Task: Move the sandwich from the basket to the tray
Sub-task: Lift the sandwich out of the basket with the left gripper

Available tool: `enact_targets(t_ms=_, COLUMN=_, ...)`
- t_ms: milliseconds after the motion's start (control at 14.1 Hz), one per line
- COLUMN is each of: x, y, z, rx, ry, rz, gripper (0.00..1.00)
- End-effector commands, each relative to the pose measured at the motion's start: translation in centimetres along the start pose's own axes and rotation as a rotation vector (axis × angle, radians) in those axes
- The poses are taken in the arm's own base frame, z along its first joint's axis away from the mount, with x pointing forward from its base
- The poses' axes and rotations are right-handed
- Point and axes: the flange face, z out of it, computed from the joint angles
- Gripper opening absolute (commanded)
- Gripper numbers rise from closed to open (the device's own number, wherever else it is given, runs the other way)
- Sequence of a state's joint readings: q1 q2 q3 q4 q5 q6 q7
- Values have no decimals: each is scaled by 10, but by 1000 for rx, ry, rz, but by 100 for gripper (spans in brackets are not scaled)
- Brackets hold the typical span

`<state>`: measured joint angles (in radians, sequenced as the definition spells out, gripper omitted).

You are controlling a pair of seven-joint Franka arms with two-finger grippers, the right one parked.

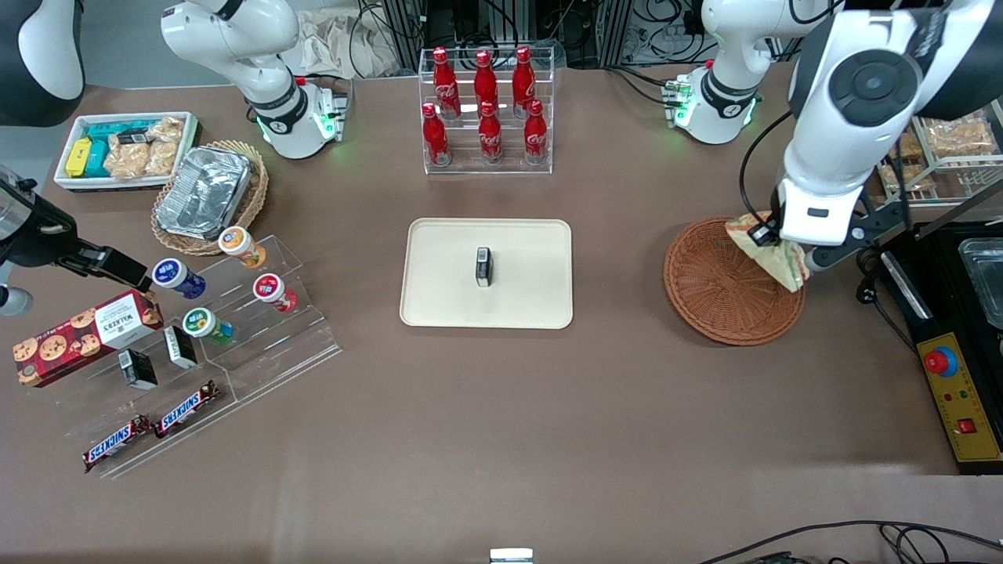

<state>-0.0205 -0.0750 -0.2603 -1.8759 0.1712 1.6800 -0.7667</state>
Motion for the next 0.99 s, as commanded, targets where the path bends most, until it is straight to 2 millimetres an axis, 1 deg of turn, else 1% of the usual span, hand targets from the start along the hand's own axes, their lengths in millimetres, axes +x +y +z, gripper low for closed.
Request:
enact_targets(t_ms=0, x=4, y=-7, z=-28, rx=-26, ry=-54, rz=87, gripper=0)
enact_targets(t_ms=142, x=1, y=-6, z=-30, rx=-39, ry=-67, rz=123, gripper=0)
enact_targets(t_ms=212, x=-3, y=-2, z=-31, rx=-48, ry=-73, rz=146, gripper=0)
enact_targets(t_ms=283, x=-8, y=4, z=-30, rx=-54, ry=-82, rz=158, gripper=0)
enact_targets(t_ms=425, x=-25, y=22, z=-30, rx=-54, ry=-88, rz=190, gripper=0)
enact_targets(t_ms=566, x=-47, y=44, z=-28, rx=-46, ry=-93, rz=226, gripper=0)
enact_targets(t_ms=637, x=-60, y=58, z=-26, rx=-46, ry=-105, rz=235, gripper=0)
enact_targets(t_ms=779, x=-87, y=92, z=-18, rx=-38, ry=-111, rz=275, gripper=0)
enact_targets(t_ms=920, x=-105, y=124, z=-7, rx=-56, ry=-100, rz=317, gripper=0)
